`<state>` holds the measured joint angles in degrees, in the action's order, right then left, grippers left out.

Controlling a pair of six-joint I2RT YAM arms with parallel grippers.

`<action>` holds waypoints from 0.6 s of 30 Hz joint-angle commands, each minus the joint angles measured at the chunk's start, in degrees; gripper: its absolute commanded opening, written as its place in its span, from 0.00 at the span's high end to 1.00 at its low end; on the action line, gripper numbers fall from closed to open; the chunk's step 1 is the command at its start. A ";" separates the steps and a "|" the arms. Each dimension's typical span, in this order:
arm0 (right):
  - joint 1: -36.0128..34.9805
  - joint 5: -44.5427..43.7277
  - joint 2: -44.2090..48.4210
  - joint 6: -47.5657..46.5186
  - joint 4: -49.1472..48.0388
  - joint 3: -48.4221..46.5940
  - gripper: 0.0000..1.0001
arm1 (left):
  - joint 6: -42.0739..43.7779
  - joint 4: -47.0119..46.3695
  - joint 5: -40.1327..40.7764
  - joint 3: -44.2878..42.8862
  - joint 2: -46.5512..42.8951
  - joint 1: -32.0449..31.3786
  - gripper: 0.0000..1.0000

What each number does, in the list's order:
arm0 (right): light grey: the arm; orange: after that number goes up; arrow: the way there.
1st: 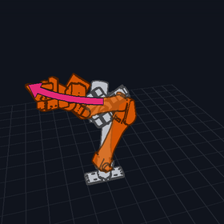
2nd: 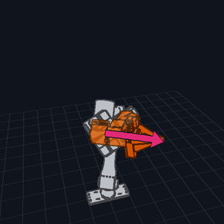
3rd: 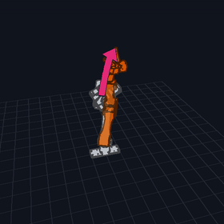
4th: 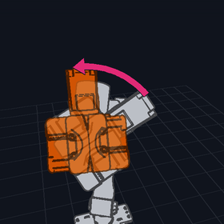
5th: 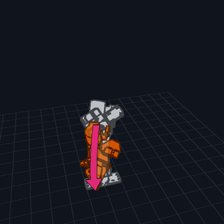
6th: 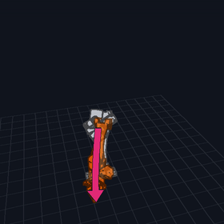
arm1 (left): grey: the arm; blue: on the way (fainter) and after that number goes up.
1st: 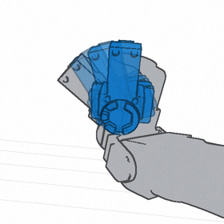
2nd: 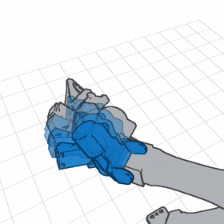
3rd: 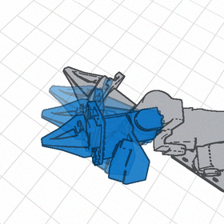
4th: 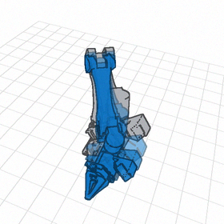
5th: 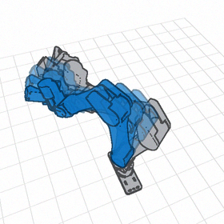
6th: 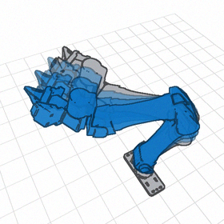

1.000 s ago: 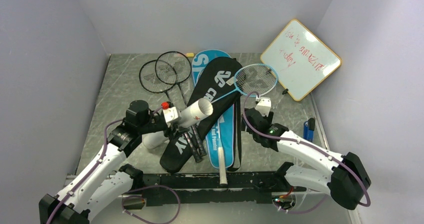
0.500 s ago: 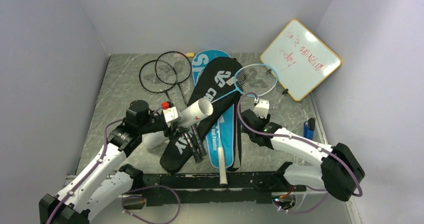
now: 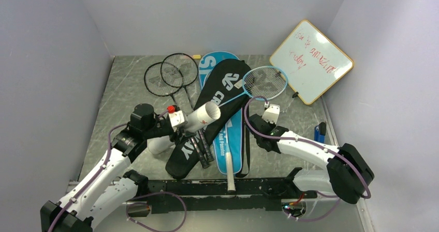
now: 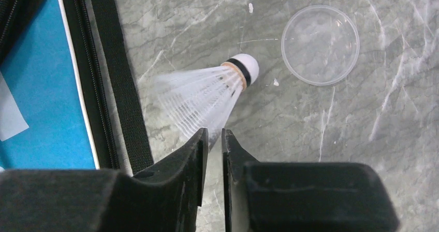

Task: Pack up the badminton gear
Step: Pick up the shuttlecock at the center of the board.

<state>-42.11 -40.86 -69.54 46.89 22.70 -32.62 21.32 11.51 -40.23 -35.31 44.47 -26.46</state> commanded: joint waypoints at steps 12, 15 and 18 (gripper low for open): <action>-0.07 -0.04 7.69 -1.46 1.68 -2.83 1.00 | -0.10 -0.87 -0.95 -1.69 0.01 0.23 0.85; -0.08 2.02 10.57 -1.91 3.76 -5.64 1.00 | 0.00 -0.87 -0.95 -1.69 0.00 0.27 0.85; -0.03 6.75 15.04 -4.58 4.54 -8.94 1.00 | 0.00 -0.90 -1.04 -1.69 0.07 0.28 0.85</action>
<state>-42.11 -38.87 -60.05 45.41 26.02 -35.70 21.32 11.49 -40.25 -35.33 44.51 -26.44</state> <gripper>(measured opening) 0.009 0.680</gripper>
